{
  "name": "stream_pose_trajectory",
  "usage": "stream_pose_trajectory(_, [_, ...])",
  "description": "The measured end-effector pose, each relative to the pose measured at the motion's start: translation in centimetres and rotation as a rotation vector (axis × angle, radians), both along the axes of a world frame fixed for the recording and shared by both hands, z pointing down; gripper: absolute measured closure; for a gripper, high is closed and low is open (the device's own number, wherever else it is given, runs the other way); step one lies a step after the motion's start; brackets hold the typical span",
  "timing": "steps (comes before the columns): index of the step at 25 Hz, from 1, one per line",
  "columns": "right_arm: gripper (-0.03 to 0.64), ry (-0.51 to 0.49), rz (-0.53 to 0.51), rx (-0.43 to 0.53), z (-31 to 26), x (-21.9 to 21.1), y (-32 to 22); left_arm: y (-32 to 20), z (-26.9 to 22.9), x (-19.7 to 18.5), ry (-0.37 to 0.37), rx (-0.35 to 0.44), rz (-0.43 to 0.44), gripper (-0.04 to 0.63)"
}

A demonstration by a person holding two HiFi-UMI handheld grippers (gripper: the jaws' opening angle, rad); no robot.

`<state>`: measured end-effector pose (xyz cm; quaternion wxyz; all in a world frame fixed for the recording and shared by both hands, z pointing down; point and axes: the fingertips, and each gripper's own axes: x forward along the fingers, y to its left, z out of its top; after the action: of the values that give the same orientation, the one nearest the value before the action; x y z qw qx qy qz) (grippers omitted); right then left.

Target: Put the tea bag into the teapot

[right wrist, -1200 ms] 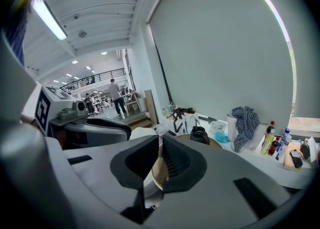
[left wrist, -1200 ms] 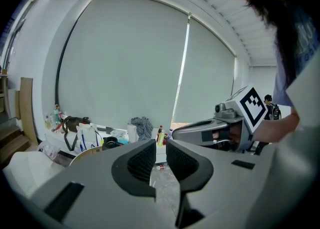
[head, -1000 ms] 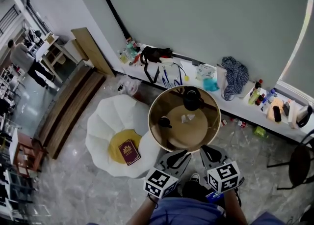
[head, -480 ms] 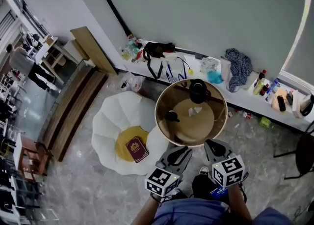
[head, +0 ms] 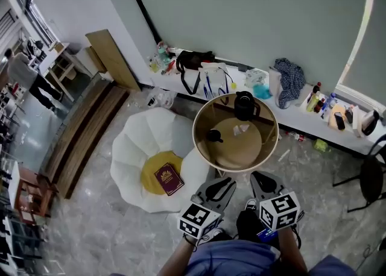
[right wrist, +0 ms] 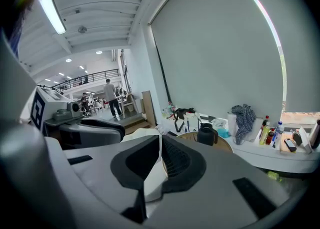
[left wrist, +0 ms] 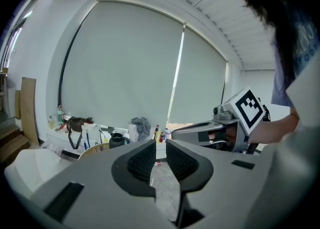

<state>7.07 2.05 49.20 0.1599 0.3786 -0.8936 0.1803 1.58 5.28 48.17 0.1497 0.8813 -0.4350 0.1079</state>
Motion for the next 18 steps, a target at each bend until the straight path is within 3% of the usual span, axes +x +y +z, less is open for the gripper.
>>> stream_pose_trajectory(18, [0.588, 0.000, 0.092, 0.063, -1.6, -0.6, 13.7, 12.4, -0.9, -0.9, 0.047, 0.070, 0.081, 0.538])
